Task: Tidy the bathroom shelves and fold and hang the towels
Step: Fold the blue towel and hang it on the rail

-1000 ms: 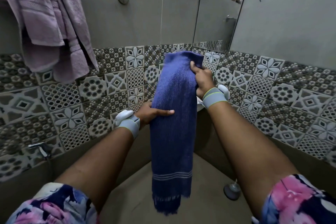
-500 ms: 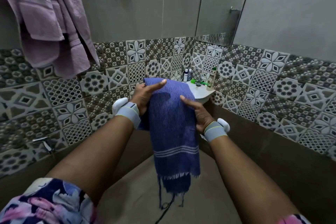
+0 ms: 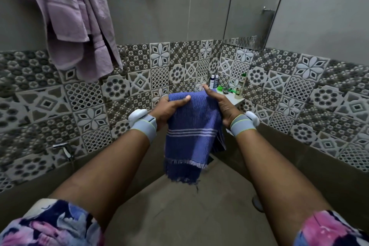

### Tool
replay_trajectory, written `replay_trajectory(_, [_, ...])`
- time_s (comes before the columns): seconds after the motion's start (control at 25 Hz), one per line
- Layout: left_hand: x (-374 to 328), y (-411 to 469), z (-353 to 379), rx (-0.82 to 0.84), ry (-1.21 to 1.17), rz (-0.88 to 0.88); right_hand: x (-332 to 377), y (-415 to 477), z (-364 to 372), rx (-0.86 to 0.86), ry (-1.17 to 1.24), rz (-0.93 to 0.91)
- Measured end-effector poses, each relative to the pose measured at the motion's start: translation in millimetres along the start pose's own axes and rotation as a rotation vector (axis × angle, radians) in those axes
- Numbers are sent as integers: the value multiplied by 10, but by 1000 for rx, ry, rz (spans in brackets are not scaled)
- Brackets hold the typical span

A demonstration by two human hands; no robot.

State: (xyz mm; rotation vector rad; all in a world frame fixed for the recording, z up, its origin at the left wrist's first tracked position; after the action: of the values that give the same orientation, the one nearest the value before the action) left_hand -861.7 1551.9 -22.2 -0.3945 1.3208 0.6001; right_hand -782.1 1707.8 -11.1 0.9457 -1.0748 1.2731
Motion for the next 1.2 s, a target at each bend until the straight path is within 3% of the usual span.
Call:
replay_trajectory(0.16, [-17,1,-1,57,14,-12,-87,-71,-69,30,61,-12])
replay_trajectory(0.28, [8,-23,-30,-11,54,-27,-78,-9,-102,-62,0,-62])
replay_trajectory(0.64, [-96,-6,-221,-409,797,-24,-14,143,-2,-130,-1,-139])
replay_trajectory(0.8, [-199,-6,-180,-220,637,109,1,212,-25,-94,-23,-197])
replay_trajectory(0.92, [-294,-23,-88,-334,908,155,-33,291,-85,-200,-230,-198])
replay_trajectory(1.04, [-320,-27,38,-428,1153,186,-123,333,-96,-535,-625,-297])
replay_trajectory(1.08, [-303,15,42,-441,1187,182,-159,339,-56,-559,-661,-373])
replay_trajectory(1.12, [-297,42,44,-465,1205,178,-203,343,25,-481,-630,-430])
replay_trajectory(1.2, [-283,120,38,-513,1217,129,-345,385,233,-158,-480,-372])
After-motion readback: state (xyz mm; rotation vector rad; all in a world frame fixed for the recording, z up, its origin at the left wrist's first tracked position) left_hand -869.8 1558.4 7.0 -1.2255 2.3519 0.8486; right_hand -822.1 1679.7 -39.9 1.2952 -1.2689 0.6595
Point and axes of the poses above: each hand's wrist, its own y-axis towards the middle knuckle, its own z-axis out of the palm, x = y × z, the point moved 2 cm from there along y, towards the middle knuckle, and after that the axes turned 13 degrees about x, right-handed, at the moved point
